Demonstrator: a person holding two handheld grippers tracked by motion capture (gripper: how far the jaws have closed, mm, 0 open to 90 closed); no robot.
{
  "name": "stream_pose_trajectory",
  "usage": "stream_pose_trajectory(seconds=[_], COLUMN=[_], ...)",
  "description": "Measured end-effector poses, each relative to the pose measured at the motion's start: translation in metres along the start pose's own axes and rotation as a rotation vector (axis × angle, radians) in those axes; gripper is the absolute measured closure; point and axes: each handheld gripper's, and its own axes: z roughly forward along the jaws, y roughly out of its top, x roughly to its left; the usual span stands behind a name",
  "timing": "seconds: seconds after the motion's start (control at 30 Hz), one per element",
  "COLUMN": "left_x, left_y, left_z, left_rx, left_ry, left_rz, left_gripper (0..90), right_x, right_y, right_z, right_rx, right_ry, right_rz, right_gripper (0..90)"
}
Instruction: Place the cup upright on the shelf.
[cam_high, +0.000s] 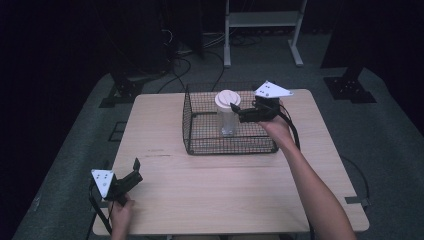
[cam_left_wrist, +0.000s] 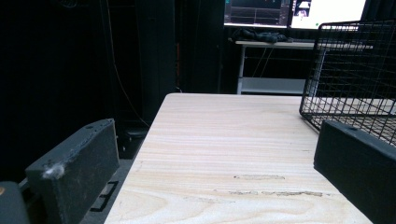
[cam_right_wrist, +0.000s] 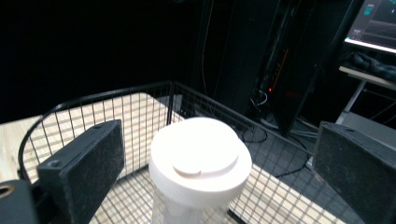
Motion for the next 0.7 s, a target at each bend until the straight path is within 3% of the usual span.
stream_pose_trajectory(seconds=[0.7], left_x=[-0.001], left_y=[0.0], left_z=[0.0], left_rx=[0.001], left_ry=[0.003], left_rz=[0.005], left_gripper=[0.0], right_x=[-0.008], right_y=[-0.008], right_z=[-0.038], right_rx=[0.004], right_ry=[-0.027], right_rz=[-0.018], right_gripper=[1.7])
